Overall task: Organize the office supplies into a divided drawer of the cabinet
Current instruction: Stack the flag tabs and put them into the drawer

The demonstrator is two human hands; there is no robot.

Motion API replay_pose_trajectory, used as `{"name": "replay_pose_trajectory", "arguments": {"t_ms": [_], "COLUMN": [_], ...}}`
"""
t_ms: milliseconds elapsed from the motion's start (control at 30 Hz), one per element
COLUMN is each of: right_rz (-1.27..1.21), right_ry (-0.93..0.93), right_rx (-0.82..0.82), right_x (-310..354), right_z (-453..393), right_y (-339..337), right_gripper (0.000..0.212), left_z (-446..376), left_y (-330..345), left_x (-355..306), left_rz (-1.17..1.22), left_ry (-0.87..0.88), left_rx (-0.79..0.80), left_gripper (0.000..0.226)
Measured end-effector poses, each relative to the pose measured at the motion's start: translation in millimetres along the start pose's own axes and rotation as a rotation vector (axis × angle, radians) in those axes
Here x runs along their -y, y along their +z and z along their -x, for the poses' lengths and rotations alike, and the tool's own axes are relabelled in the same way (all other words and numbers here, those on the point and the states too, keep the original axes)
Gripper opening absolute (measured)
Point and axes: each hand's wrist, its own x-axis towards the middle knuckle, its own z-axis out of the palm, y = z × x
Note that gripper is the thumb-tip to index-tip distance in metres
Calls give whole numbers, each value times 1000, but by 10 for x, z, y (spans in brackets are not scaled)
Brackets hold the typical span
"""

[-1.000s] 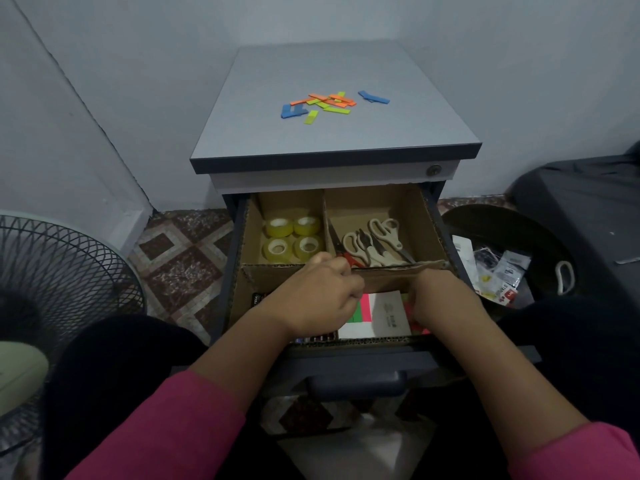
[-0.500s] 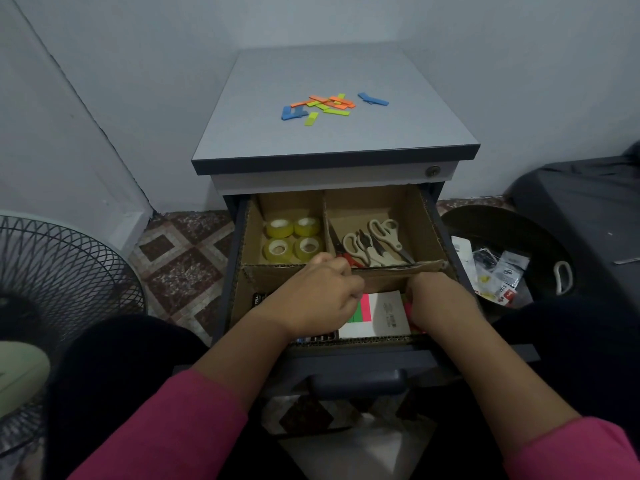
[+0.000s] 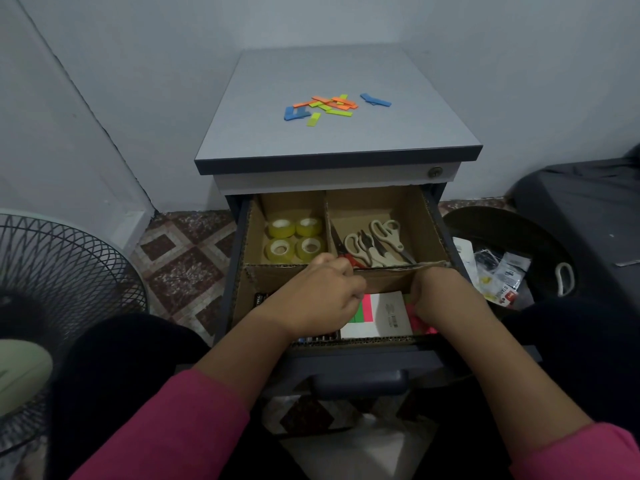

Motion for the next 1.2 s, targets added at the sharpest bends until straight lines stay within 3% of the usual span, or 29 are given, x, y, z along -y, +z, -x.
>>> {"name": "replay_pose_trajectory", "arguments": {"t_ms": [333, 467, 633, 900, 1200], "right_rz": [-484, -306, -67, 2, 35], "right_ry": [33, 8, -57, -126, -243], "right_rx": [89, 135, 88, 147, 45], "right_x": [-45, 34, -7, 64, 101], "right_z": [58, -15, -39, -41, -70], "right_y": [-159, 47, 25, 68, 123], "right_gripper": [11, 7, 27, 28, 32], "left_z": [-7, -10, -11, -20, -35], "left_y": [4, 1, 4, 11, 42], "left_x": [-3, -13, -15, -143, -144], "left_rz": [-4, -14, -18, -57, -91], "left_ry": [-6, 9, 15, 60, 48], "left_rx": [17, 26, 9, 14, 36], "left_gripper": [18, 12, 12, 18, 21]}}
